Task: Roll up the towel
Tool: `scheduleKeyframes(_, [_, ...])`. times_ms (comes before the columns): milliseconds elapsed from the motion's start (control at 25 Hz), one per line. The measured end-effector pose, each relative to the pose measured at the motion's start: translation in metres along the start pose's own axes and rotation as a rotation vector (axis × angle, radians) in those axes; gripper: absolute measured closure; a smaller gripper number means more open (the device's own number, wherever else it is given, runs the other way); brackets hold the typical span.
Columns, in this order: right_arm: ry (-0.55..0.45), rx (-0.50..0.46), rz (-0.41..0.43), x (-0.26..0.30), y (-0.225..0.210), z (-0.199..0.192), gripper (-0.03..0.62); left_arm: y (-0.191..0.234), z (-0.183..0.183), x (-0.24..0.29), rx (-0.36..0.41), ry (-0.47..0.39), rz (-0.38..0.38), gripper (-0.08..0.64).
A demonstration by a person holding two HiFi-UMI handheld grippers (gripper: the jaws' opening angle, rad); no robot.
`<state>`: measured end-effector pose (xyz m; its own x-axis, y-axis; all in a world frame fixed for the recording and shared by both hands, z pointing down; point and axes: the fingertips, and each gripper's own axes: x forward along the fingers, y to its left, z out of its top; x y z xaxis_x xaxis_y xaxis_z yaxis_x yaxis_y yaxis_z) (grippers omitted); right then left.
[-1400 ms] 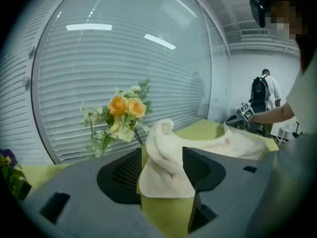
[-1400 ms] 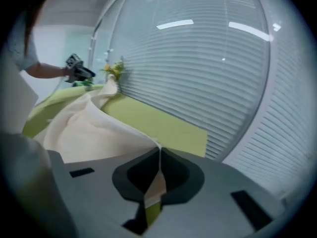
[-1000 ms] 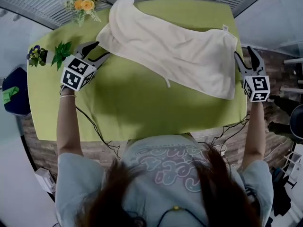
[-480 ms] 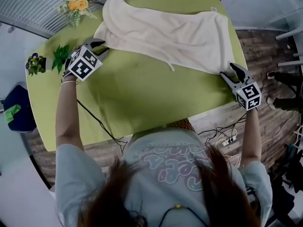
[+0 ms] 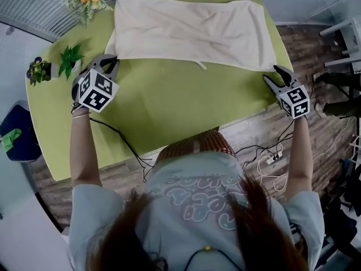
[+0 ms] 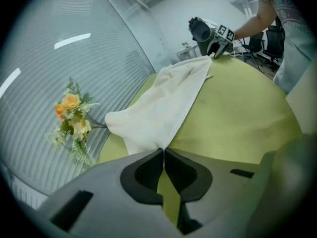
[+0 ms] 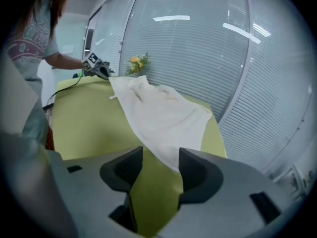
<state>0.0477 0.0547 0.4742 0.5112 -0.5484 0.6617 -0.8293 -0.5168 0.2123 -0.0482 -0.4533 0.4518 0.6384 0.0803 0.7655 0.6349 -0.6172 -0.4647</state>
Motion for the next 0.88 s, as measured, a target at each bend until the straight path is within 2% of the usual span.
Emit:
scheduleKeyframes(40, [-0.01,0.018,-0.017,0.0,-0.003,-0.002,0.351,-0.008,-0.005,-0.01,-0.03,-0.004,0.016,0.541])
scheduleKeyframes(160, [-0.042,0.02,0.011,0.003,0.0,-0.003,0.466,-0.033,-0.017,-0.036,-0.094,-0.008,0.064,0.541])
scheduleKeyframes(280, [-0.043,-0.087,0.058,0.005,0.01,0.0,0.588,-0.054,-0.021,-0.055,-0.174,-0.011,0.098,0.541])
scheduleKeyframes(360, [-0.059,-0.155,0.029,0.0,0.008,0.003,0.589,-0.068,-0.019,-0.065,-0.213,-0.005,0.13,0.541])
scheduleKeyframes(480, [-0.108,-0.178,0.006,-0.008,0.0,0.003,0.586,-0.087,-0.013,-0.078,-0.232,0.011,0.162,0.541])
scheduleKeyframes(520, [-0.116,-0.161,0.02,-0.006,-0.004,0.001,0.506,-0.091,-0.012,-0.08,-0.231,0.02,0.17,0.541])
scheduleKeyframes(560, [-0.124,-0.128,0.047,-0.002,-0.007,0.0,0.352,-0.094,-0.011,-0.082,-0.233,0.026,0.179,0.541])
scheduleKeyframes(600, [-0.132,-0.081,0.089,0.003,-0.009,-0.001,0.334,-0.095,-0.009,-0.084,-0.241,0.028,0.188,0.541])
scheduleKeyframes(680, [-0.122,-0.011,0.184,0.01,-0.01,-0.002,0.333,-0.096,-0.005,-0.088,-0.272,0.018,0.201,0.541])
scheduleKeyframes(720, [-0.104,-0.006,0.229,0.011,-0.009,-0.002,0.336,-0.097,-0.004,-0.089,-0.285,0.012,0.203,0.541])
scheduleKeyframes(760, [-0.084,-0.019,0.27,0.011,-0.005,-0.003,0.373,-0.097,-0.004,-0.09,-0.293,0.009,0.205,0.541])
scheduleKeyframes(840, [-0.059,-0.07,0.326,0.011,0.003,-0.001,0.49,-0.097,-0.005,-0.091,-0.293,0.011,0.213,0.541])
scheduleKeyframes(880, [-0.056,-0.092,0.338,0.011,0.006,0.0,0.511,-0.098,-0.006,-0.092,-0.292,0.014,0.218,0.541])
